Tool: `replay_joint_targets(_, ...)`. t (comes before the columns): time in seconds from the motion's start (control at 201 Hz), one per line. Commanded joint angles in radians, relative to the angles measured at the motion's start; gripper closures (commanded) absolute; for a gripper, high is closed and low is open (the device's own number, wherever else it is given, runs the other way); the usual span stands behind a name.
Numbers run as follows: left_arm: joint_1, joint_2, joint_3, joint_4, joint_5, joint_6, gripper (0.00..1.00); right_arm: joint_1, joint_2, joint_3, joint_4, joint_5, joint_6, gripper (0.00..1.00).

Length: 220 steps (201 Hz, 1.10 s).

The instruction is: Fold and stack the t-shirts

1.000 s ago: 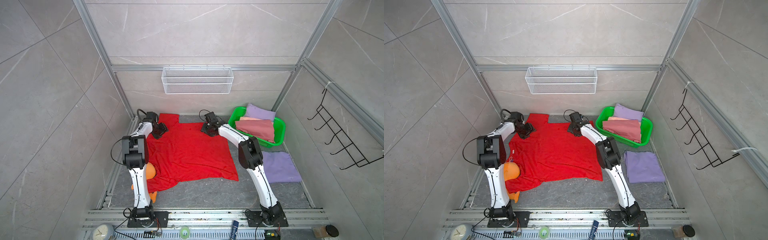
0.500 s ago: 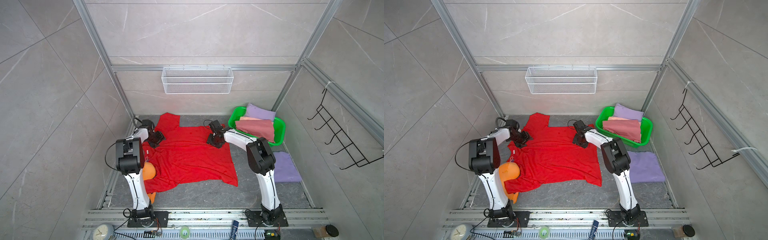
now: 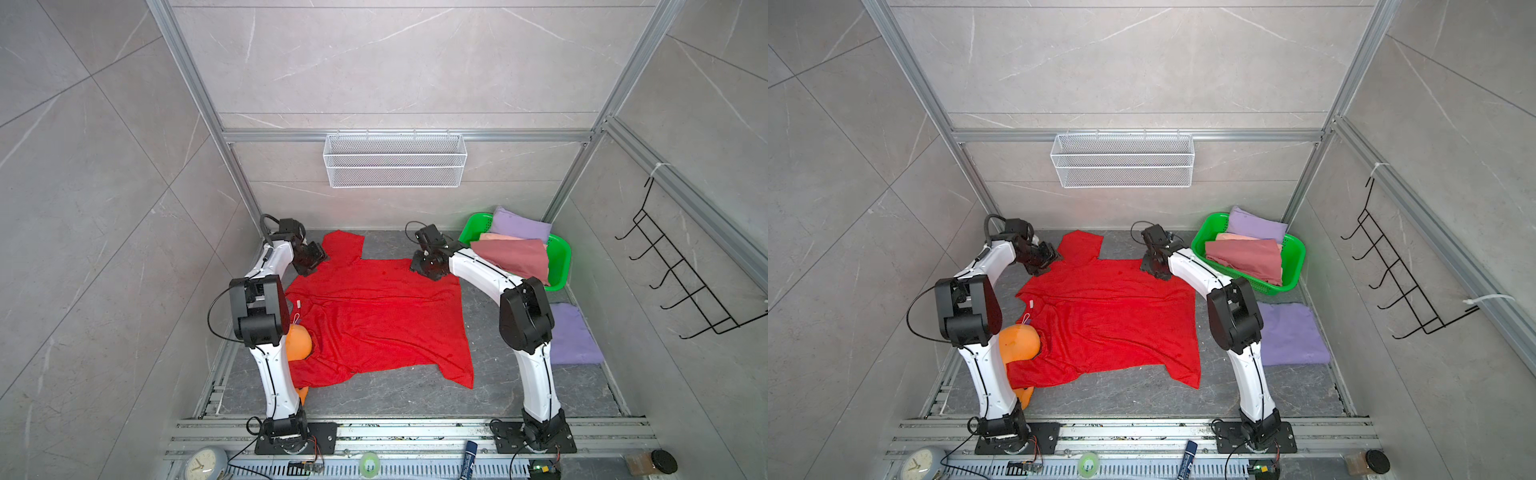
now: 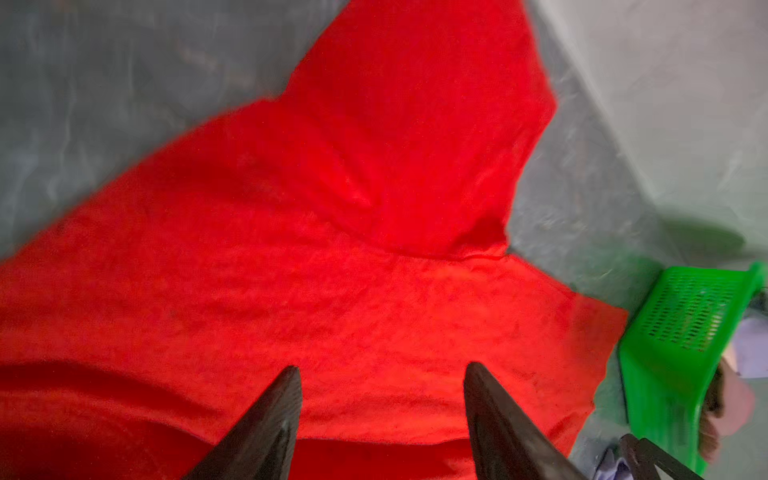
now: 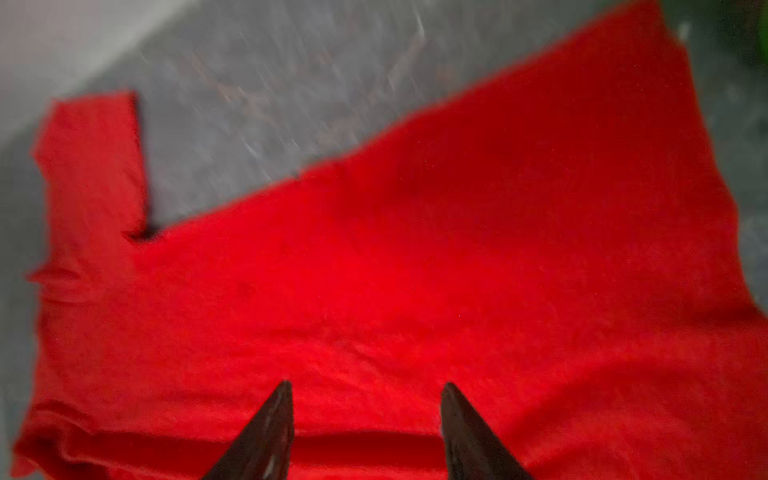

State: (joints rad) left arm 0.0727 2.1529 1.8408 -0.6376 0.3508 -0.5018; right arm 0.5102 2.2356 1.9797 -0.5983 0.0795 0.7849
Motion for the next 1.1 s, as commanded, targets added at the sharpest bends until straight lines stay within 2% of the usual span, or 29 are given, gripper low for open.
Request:
replay_joint_targets(0.0,0.004,0.106,0.106,-0.009,0.039,-0.001,0.35,-0.019,0.136,0.159,-0.070,0.059,0.006,0.42)
replay_joint_targets(0.095,0.005,0.163,0.158,0.012,0.053,-0.033,0.35,-0.025,0.236,0.313,-0.133,0.060,0.011,0.42)
replay_joint_targets(0.194,0.004,0.170,0.149,0.059,0.055,-0.079,0.35,-0.026,0.313,0.437,-0.184,0.057,0.010,0.43)
replay_joint_targets(0.304,0.004,0.170,0.092,0.133,0.063,-0.126,0.35,-0.026,0.367,0.482,-0.208,0.047,0.023,0.42)
replay_joint_targets(0.398,0.004,0.170,0.074,0.122,0.053,-0.132,0.35,-0.026,0.373,0.460,-0.225,0.039,0.040,0.41)
replay_joint_targets(0.513,0.005,0.159,0.007,0.132,0.036,-0.147,0.34,-0.024,0.338,0.332,-0.185,0.032,0.056,0.40)
replay_joint_targets(0.558,0.006,0.149,-0.026,0.139,0.029,-0.156,0.35,-0.024,0.282,0.253,-0.141,0.025,0.061,0.38)
replay_joint_targets(0.627,0.009,0.135,-0.073,0.142,0.023,-0.166,0.34,-0.023,0.232,0.138,-0.078,0.013,0.075,0.34)
replay_joint_targets(0.916,0.044,0.023,-0.254,0.074,-0.021,-0.126,0.34,-0.022,0.037,-0.289,0.090,-0.033,0.092,0.35)
replay_joint_targets(1.09,0.058,-0.077,-0.377,0.053,-0.001,-0.099,0.35,-0.013,-0.064,-0.436,0.122,-0.095,0.125,0.35)
